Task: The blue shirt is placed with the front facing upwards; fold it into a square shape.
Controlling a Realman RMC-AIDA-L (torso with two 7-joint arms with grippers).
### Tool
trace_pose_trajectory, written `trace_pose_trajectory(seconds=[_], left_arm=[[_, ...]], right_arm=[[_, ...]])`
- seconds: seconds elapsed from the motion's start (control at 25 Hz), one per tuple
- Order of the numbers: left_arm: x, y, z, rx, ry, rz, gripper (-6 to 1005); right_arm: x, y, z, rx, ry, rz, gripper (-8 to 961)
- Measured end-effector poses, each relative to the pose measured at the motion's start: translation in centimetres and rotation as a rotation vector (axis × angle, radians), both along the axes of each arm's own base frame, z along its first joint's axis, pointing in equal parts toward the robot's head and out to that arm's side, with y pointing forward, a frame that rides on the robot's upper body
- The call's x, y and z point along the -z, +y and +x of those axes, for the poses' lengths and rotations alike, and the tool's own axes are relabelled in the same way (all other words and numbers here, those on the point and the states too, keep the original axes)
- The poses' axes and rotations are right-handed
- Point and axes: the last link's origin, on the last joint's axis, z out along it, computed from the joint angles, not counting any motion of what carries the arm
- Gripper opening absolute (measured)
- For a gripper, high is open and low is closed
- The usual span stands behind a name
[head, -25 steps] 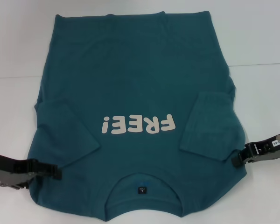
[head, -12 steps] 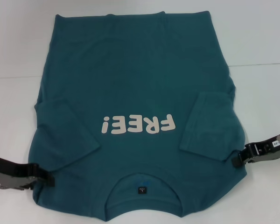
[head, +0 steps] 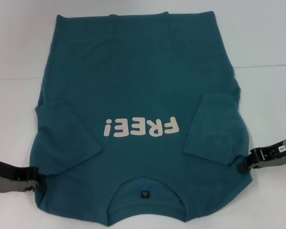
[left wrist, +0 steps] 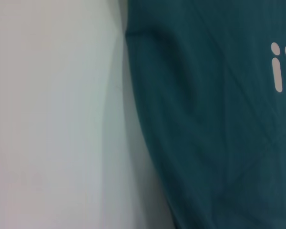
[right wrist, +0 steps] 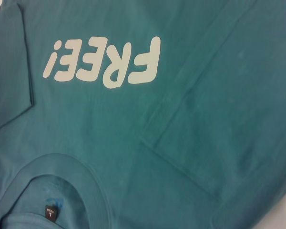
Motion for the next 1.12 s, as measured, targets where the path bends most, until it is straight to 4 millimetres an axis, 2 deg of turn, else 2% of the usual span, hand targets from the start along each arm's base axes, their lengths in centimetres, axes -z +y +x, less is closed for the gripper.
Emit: trace_pose_trajectory(seconds=[0.4, 0.6, 0.84, 1.12], left_arm=[[0.1, 0.2, 0.1, 0.036, 0.011, 0.006, 50], [0.3, 0.5, 0.4, 0.122, -0.004, 0.022, 50], [-0.3, 0.1, -0.2, 0.195, -0.067, 0.086, 50], [0.1, -2.0, -2.4, 0.315, -0.123, 0.129, 50]], right_arm=[[0.0, -0.2, 0.2, -0.011, 0.005, 0.003, 84], [0.0, -0.8, 0.3, -0.088, 0.039, -0.001, 85], [-0.1, -1.7, 1.0, -0.179, 0.077, 0.030, 87], [-1.2, -2.9, 2.8, -0.266, 0.109, 0.135, 88]])
